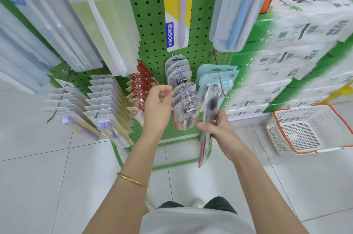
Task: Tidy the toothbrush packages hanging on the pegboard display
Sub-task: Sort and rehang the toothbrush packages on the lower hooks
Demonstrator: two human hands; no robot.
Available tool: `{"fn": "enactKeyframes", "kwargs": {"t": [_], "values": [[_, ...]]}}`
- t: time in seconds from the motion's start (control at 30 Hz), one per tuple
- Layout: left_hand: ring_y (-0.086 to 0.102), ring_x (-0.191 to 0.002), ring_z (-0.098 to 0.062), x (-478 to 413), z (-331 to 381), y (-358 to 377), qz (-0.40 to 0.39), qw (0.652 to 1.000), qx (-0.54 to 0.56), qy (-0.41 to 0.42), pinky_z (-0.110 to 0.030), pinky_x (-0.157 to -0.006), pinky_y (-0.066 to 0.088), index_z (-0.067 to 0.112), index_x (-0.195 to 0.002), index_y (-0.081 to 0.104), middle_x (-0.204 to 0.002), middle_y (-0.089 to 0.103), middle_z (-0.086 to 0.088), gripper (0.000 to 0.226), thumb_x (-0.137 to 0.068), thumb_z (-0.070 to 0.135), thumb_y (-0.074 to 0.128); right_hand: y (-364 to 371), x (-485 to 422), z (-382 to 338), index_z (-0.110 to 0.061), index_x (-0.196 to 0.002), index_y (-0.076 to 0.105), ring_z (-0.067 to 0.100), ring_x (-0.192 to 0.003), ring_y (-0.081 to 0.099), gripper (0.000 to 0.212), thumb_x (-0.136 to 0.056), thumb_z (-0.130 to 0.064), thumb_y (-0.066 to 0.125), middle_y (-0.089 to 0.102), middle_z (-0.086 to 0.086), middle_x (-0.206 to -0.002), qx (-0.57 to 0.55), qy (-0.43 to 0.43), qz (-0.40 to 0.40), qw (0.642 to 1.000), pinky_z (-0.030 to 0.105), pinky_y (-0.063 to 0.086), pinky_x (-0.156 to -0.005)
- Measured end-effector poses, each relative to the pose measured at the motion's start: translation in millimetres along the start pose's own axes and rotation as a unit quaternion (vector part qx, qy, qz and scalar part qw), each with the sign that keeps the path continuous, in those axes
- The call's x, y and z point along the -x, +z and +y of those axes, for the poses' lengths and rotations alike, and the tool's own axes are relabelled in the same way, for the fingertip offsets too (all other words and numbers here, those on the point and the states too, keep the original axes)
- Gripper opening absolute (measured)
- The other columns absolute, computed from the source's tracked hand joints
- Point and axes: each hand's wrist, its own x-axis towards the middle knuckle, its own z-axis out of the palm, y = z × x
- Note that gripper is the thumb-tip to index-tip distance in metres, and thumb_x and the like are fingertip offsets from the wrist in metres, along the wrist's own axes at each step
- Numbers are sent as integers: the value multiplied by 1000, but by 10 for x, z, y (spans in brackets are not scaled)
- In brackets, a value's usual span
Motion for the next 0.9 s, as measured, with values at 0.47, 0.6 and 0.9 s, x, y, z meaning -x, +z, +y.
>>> {"fn": "enactKeyframes", "kwargs": {"t": [0.47, 0.6, 0.9], "values": [[60, -97, -12, -5, -164, 12, -9, 1000, -8, -14, -19, -78, 50, 21, -100, 55, -98, 59, 8, 23, -96, 1, 45, 556, -209, 532, -2, -131, 33, 27, -102, 46, 104, -51, -30, 92, 38, 3, -107, 179, -110, 234, 949, 42, 46, -90], [60, -97, -12, -24, -144, -11, -12, 1000, -16, -15, -26, -83, 52, 26, -98, 54, -101, 60, 6, 26, -95, 2, 46, 633, -290, 543, -4, -116, 39, 29, -94, 49, 89, -49, -29, 93, 36, -4, -93, 185, -111, 250, 944, 42, 48, -81], [58, -102, -14, -119, -115, -53, -35, 997, -67, -6, -40, -93, 51, 21, -104, 55, -102, 57, 8, 28, -92, -2, 46, 742, -463, 527, 2, -128, 35, 29, -99, 46, 98, -54, -26, 92, 40, 6, -105, 187, -110, 266, 939, 40, 45, -87]]}}
